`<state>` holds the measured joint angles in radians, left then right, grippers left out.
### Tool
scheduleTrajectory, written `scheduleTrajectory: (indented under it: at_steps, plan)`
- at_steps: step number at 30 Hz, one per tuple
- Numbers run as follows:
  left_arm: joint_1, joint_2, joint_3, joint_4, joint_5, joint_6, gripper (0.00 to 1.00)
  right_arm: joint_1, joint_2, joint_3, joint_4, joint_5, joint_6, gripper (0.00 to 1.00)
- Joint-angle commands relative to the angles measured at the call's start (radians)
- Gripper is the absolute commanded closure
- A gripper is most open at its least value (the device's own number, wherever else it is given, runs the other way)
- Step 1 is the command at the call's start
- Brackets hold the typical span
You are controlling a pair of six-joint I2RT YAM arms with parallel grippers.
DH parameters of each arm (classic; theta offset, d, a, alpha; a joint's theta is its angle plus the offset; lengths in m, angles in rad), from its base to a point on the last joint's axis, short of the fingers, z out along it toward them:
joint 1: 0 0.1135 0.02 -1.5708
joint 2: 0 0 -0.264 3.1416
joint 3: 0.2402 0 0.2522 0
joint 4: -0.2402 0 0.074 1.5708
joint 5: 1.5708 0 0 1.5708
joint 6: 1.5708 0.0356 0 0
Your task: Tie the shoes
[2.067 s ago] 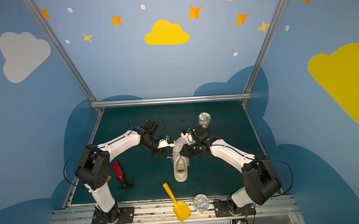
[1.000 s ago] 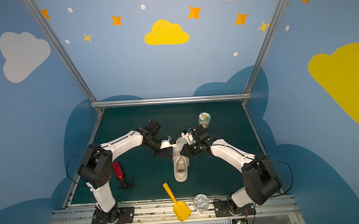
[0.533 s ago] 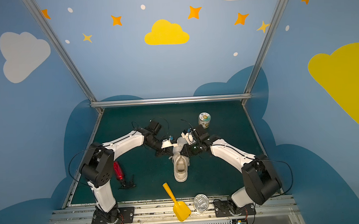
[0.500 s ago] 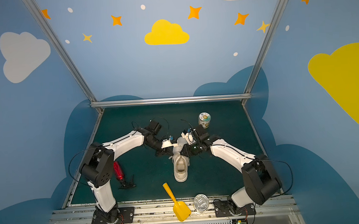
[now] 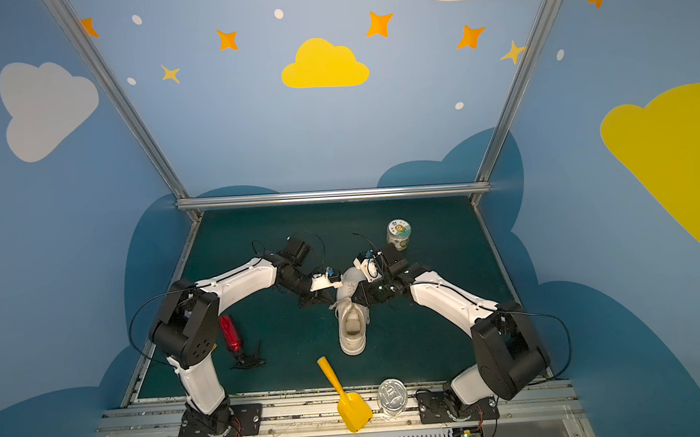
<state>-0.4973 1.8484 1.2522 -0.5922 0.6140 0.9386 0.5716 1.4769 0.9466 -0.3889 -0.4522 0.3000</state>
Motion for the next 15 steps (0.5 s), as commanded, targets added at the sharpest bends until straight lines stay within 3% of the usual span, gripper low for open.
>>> scheduleTrajectory:
  at_steps: [1,4,8,15]
  plan:
    - [0.010,-0.037,-0.016,-0.022,0.000,0.013,0.97,-0.011,-0.002,-0.028,-0.034,0.045,0.002,0.78]
    - [0.012,-0.042,-0.012,-0.024,0.018,0.007,0.96,-0.011,-0.003,-0.028,-0.032,0.040,0.001,0.78]
    - [0.008,-0.044,-0.010,0.002,0.053,-0.012,0.68,-0.011,0.005,-0.023,-0.030,0.033,0.002,0.78]
    - [-0.013,0.020,0.057,-0.027,0.078,-0.015,0.72,-0.013,-0.005,-0.025,-0.037,0.038,0.000,0.78]
